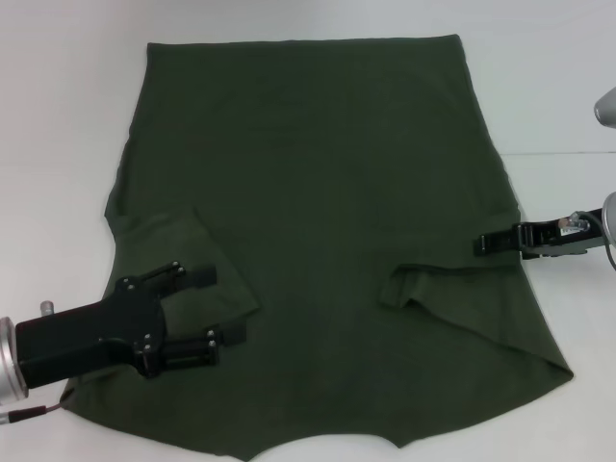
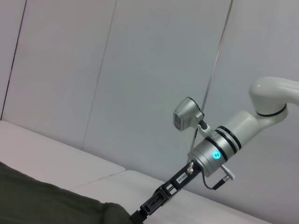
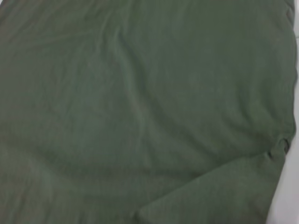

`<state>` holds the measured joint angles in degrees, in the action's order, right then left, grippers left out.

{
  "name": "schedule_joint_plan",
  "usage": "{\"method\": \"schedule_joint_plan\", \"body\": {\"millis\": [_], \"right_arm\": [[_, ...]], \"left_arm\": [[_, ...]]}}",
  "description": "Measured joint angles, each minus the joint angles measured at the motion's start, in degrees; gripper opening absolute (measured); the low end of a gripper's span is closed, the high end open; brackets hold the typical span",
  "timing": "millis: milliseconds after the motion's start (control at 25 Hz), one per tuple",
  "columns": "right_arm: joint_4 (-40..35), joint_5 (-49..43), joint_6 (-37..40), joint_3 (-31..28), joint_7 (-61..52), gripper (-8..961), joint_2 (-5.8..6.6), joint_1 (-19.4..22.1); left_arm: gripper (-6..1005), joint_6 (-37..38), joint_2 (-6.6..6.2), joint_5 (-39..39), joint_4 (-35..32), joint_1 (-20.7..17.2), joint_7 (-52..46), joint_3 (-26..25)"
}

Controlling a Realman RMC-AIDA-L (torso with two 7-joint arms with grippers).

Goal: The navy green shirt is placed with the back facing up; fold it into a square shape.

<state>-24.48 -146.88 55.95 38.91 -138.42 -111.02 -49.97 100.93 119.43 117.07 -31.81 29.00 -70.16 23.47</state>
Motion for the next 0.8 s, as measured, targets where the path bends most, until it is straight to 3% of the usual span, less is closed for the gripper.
{"method": "schedule_joint_plan", "body": {"millis": [600,800], "right_arm": [[0.0,0.5,-2.1,-0.1,0.4,906,-1.18,-0.3],[0.1,14.2,-0.6,-0.3,4.2,906,-1.32,0.3]], "left_arm": [[947,0.2,0.00,0.0,0.0,0.0,0.3,0.0],[948,0.5,0.00,-0.2,0.0,-0.2,0.6,0.0]]}}
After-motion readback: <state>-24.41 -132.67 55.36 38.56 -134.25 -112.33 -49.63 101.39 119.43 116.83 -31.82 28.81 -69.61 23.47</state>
